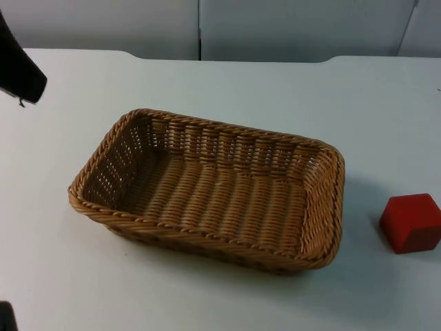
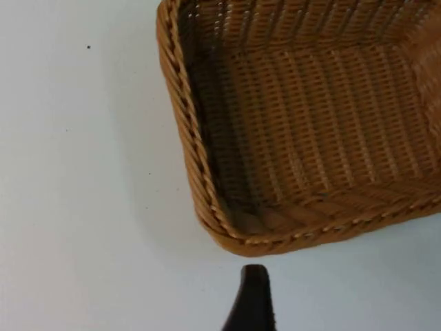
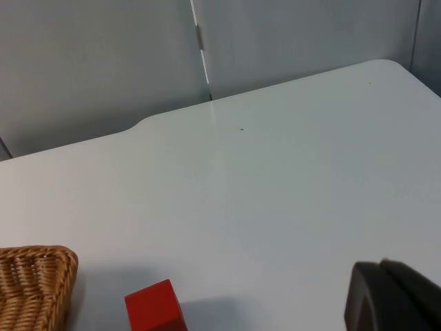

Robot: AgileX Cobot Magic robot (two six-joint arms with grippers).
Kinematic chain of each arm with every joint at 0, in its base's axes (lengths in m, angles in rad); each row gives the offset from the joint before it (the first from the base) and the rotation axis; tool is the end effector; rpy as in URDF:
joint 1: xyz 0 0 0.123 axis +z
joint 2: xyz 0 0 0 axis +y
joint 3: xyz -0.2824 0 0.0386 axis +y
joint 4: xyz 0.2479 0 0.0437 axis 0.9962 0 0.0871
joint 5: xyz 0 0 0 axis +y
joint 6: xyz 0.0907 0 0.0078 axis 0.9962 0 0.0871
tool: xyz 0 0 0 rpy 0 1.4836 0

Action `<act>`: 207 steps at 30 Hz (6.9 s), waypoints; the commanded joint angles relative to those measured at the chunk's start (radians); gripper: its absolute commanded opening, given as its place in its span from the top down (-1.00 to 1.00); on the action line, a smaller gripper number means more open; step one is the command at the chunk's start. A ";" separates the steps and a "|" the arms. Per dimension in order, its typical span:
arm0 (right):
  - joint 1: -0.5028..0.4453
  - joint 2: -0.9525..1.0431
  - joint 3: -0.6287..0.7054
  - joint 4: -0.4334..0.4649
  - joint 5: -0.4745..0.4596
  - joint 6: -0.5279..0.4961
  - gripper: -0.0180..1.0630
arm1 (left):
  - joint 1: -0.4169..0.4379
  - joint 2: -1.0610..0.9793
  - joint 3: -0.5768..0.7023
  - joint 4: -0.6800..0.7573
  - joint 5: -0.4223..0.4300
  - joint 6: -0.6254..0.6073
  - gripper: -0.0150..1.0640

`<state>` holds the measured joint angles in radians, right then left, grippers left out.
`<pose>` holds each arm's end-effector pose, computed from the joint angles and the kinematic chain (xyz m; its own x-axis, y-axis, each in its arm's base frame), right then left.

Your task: Pick up the basket with the left hand and place the cube into the basket with the right hand.

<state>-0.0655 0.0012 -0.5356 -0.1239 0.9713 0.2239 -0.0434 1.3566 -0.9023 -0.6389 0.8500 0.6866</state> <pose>-0.0067 -0.0089 0.2950 -0.3099 0.1730 -0.9349 0.2108 0.9713 0.1099 0.2539 -0.0519 0.2648 -0.8154 0.2401 -0.5267 0.4369 0.8522 -0.2879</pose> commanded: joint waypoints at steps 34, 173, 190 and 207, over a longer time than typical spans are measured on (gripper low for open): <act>-0.007 -0.001 0.004 -0.002 -0.012 -0.006 0.97 | -0.001 0.648 -0.167 -0.461 -0.182 0.432 -0.28; 0.279 1.925 -0.475 -0.096 -0.381 0.102 0.95 | -0.031 0.502 -0.236 -0.473 -0.093 0.272 0.97; 0.484 1.673 -0.799 0.478 -0.120 -0.384 0.97 | -0.031 0.502 -0.236 -0.473 -0.093 0.272 0.97; 0.688 1.846 -0.799 0.331 -0.184 -0.188 0.97 | -0.031 0.502 -0.236 -0.473 -0.095 0.272 0.97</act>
<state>0.6172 1.8498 -1.3317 0.2264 0.8042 0.0185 -0.0698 1.8725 -1.1311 -1.0789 0.7370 0.9680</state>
